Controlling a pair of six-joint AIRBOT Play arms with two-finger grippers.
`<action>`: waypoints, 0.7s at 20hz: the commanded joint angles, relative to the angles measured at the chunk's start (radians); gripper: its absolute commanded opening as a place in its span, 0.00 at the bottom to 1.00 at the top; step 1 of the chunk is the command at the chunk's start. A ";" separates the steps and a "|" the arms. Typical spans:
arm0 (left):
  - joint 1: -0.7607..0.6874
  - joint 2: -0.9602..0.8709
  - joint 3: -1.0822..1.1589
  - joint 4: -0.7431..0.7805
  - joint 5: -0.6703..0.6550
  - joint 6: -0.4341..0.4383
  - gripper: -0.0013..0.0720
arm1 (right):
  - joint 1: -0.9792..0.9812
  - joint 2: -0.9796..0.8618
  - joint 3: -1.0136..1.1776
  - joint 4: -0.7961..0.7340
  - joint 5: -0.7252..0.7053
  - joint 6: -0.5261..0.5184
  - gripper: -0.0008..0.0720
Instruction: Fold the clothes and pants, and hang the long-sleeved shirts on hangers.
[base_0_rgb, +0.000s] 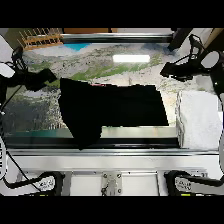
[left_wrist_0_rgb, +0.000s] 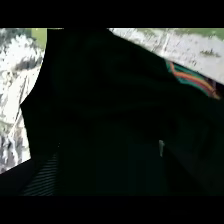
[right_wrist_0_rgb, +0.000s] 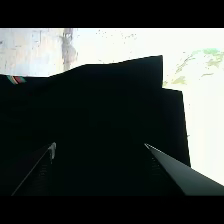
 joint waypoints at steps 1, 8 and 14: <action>0.074 0.062 -0.223 -0.005 -0.077 0.045 0.93 | -0.004 0.087 -0.060 -0.031 0.084 -0.039 0.85; 0.116 0.108 -0.688 -0.144 0.070 0.103 0.93 | 0.011 0.241 -0.309 0.011 0.080 -0.038 0.85; 0.084 0.033 -0.695 -0.359 0.165 0.203 0.93 | 0.034 0.243 -0.322 0.049 0.061 -0.038 0.85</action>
